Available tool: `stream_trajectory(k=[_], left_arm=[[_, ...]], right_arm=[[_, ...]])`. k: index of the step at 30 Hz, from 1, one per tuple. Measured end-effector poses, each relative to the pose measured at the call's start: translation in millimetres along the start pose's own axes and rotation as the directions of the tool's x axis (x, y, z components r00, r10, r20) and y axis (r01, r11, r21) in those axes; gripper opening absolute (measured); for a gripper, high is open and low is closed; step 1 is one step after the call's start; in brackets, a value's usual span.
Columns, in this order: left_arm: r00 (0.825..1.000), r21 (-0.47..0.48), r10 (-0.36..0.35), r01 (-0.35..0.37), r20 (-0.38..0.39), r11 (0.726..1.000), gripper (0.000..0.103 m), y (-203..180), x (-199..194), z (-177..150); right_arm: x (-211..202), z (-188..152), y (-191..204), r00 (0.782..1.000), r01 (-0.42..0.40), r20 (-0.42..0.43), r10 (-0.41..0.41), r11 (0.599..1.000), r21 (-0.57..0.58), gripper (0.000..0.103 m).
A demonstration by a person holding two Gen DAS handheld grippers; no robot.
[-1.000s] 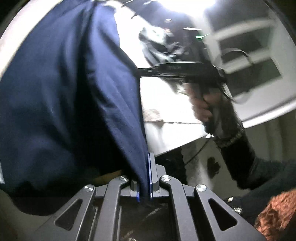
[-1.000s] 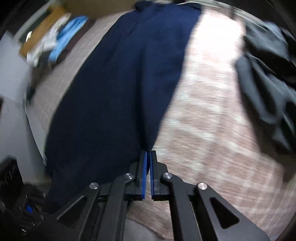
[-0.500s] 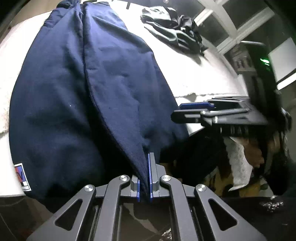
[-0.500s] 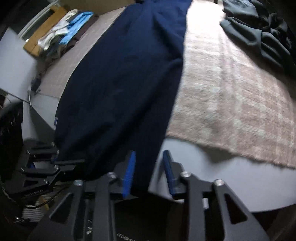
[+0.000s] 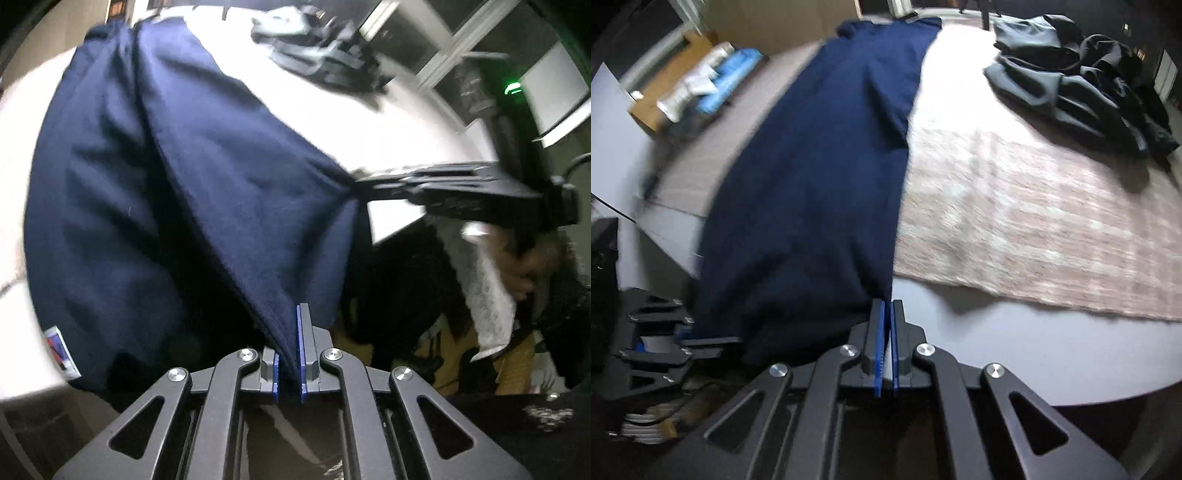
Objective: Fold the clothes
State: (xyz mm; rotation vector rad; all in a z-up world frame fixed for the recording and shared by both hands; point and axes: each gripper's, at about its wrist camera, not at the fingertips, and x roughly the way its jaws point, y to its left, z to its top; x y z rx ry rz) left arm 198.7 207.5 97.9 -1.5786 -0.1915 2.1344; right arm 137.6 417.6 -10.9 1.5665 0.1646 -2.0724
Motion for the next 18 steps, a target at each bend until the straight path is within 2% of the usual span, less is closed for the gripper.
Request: stream_trajectory(k=[2, 3, 6, 8, 9, 10, 11, 13, 14, 16, 17, 18], left_arm=[[1.0, -0.019, -0.003, 0.003, -0.011, 1.0, 0.004, 7, 2, -5], [1.0, -0.027, -0.008, 0.008, -0.009, 1.0, 0.004, 10, 2, -6], [1.0, -0.022, -0.014, 0.014, 0.002, 1.0, 0.004, 8, 1, -3], [1.0, -0.013, -0.019, 0.019, 0.014, 1.0, 0.004, 6, -4, -2], [1.0, -0.01, -0.025, 0.025, 0.017, 1.0, 0.004, 6, -8, -3], [0.999, -0.007, -0.032, 0.032, 0.023, 0.999, 0.004, 6, -14, -4], [0.998, -0.005, -0.042, 0.042, 0.039, 0.999, 0.004, 3, -18, -3], [0.994, 0.002, -0.079, 0.079, 0.073, 0.997, 0.006, 3, -29, -2], [0.995, 0.021, -0.069, 0.067, 0.078, 0.998, 0.012, 2, -27, -4], [1.0, 0.022, -0.004, 0.005, -0.013, 1.0, 0.013, 7, -7, -8], [0.997, 0.008, 0.025, -0.025, -0.07, 1.0, 0.013, 12, 4, -12], [0.997, -0.002, 0.024, -0.024, -0.071, 1.0, 0.013, 14, 2, -15]], right_arm=[[5, -7, 0, 1.0, -0.01, -0.019, 0.01, 1.0, 0.022, 0.004], [4, -10, 1, 1.0, -0.012, -0.013, 0.012, 1.0, 0.024, 0.007], [5, -16, 5, 1.0, 0.006, -0.014, -0.006, 1.0, 0.024, 0.035], [12, -20, 11, 1.0, 0.016, -0.027, -0.016, 1.0, 0.007, 0.035], [16, -23, 14, 0.999, 0.028, -0.034, -0.029, 1.0, -0.009, 0.033], [20, -27, 17, 0.999, 0.035, -0.038, -0.036, 0.999, -0.029, 0.009], [23, -30, 19, 0.998, 0.036, -0.046, -0.038, 0.998, -0.042, 0.004], [20, -34, 16, 0.999, 0.023, -0.048, -0.025, 0.999, -0.046, 0.002], [17, -36, 13, 0.998, 0.028, -0.05, -0.031, 0.998, -0.053, 0.002], [15, -39, 4, 0.996, 0.036, -0.078, -0.04, 0.998, -0.052, 0.002], [15, -39, 0, 0.994, 0.027, -0.107, -0.033, 0.998, -0.053, 0.003], [14, -39, -1, 0.99, 0.02, -0.14, -0.029, 0.998, -0.066, 0.003]])
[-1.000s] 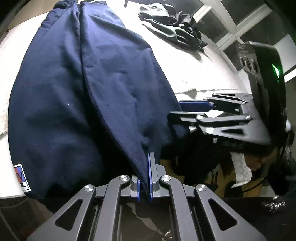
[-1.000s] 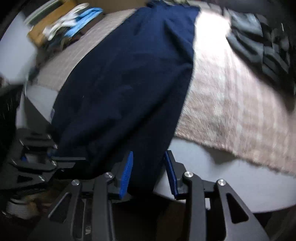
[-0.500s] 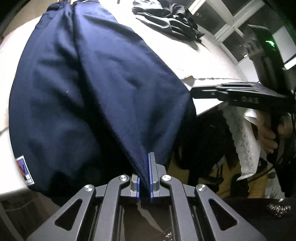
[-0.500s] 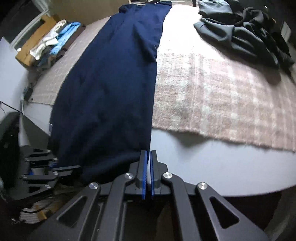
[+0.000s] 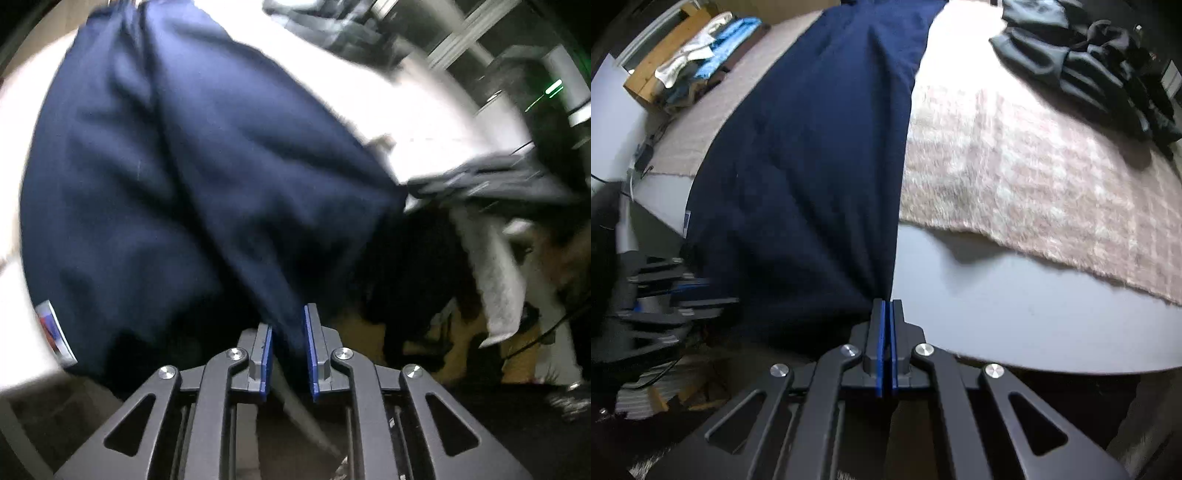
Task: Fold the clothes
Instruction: 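Open both grippers and release the navy garment flat on the bed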
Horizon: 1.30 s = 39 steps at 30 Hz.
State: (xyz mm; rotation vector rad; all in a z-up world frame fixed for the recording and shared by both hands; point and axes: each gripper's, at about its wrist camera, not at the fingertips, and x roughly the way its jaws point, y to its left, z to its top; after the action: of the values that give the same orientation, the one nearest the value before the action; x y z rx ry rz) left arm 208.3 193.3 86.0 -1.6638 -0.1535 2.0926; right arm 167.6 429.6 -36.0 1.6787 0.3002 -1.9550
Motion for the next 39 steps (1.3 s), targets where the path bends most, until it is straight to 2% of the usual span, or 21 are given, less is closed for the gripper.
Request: stream_trajectory(k=[1, 3, 5, 7, 9, 11, 14, 15, 17, 19, 24, 27, 31, 32, 33, 34, 35, 37, 39], left_arm=[[1.0, -0.011, -0.002, 0.002, -0.001, 1.0, 0.014, 2, -2, -3], [1.0, -0.026, 0.014, -0.014, 0.02, 1.0, 0.027, 3, -15, -5], [0.997, -0.035, 0.044, -0.042, 0.059, 0.999, 0.028, 2, -33, -3], [0.993, -0.02, 0.052, -0.05, 0.107, 0.999, 0.035, -6, -45, 15], [0.986, -0.005, 0.058, -0.058, 0.153, 0.998, 0.051, -15, -56, 34], [0.982, -0.017, 0.055, -0.053, 0.183, 0.998, 0.051, -27, -45, 71], [0.973, -0.032, 0.107, -0.102, 0.205, 0.994, 0.052, -34, -15, 133], [0.971, -0.048, 0.129, -0.122, 0.202, 0.991, 0.052, -32, -4, 153], [0.965, -0.085, 0.186, -0.172, 0.186, 0.981, 0.052, -25, 17, 187], [0.958, -0.127, 0.236, -0.217, 0.161, 0.968, 0.052, -12, 34, 211], [0.95, -0.237, 0.275, -0.236, 0.146, 0.943, 0.052, 18, 49, 247], [0.945, -0.24, 0.293, -0.255, 0.143, 0.937, 0.052, 24, 52, 259], [0.938, -0.223, 0.308, -0.27, 0.158, 0.937, 0.048, 27, 56, 270], [0.936, -0.222, 0.31, -0.271, 0.165, 0.937, 0.037, 28, 56, 272], [0.936, -0.223, 0.309, -0.268, 0.171, 0.937, 0.019, 29, 56, 274], [0.943, -0.234, 0.286, -0.242, 0.173, 0.942, 0.012, 33, 55, 275], [0.949, -0.244, 0.262, -0.216, 0.175, 0.945, 0.004, 36, 54, 277], [0.961, -0.271, 0.199, -0.143, 0.192, 0.952, 0.0, 41, 47, 279], [0.955, -0.277, 0.13, -0.054, 0.266, 0.959, 0.0, 40, 32, 282]], right_arm=[[-5, 2, -2, 1.0, 0.0, -0.01, 0.0, 1.0, -0.014, 0.003], [-28, 16, -13, 0.999, -0.031, 0.044, 0.032, 0.999, -0.008, 0.009], [-54, 38, -30, 0.991, -0.07, 0.118, 0.068, 0.997, 0.012, 0.014], [-76, 77, -51, 0.977, -0.071, 0.207, 0.059, 0.996, 0.049, 0.024], [-88, 131, -75, 0.959, -0.066, 0.28, 0.045, 0.996, 0.066, 0.032], [-107, 172, -125, 0.949, -0.082, 0.311, 0.054, 0.993, 0.079, 0.032], [-79, 289, -125, 0.947, -0.066, 0.318, 0.036, 0.994, 0.084, 0.032], [-72, 314, -132, 0.95, -0.065, 0.311, 0.035, 0.994, 0.085, 0.032], [-68, 359, -144, 0.957, -0.096, 0.284, 0.066, 0.991, 0.093, 0.032], [-42, 401, -157, 0.959, -0.145, 0.26, 0.109, 0.982, 0.124, 0.032], [9, 479, -177, 0.958, -0.222, 0.222, 0.181, 0.96, 0.173, 0.032], [28, 502, -176, 0.956, -0.254, 0.191, 0.222, 0.953, 0.163, 0.034], [33, 513, -154, 0.971, -0.164, 0.181, 0.155, 0.986, 0.035, 0.036], [34, 513, -146, 0.976, -0.126, 0.178, 0.126, 0.992, -0.014, 0.035], [35, 513, -139, 0.979, -0.087, 0.177, 0.097, 0.994, -0.064, 0.017], [36, 513, -132, 0.982, -0.055, 0.173, 0.073, 0.993, -0.109, 0.004], [36, 512, -128, 0.984, -0.032, 0.167, 0.057, 0.989, -0.144, 0.004], [30, 513, -121, 0.985, 0.004, 0.168, 0.03, 0.979, -0.203, 0.003], [18, 514, -117, 0.979, 0.032, 0.202, 0.019, 0.969, -0.245, 0.003]])
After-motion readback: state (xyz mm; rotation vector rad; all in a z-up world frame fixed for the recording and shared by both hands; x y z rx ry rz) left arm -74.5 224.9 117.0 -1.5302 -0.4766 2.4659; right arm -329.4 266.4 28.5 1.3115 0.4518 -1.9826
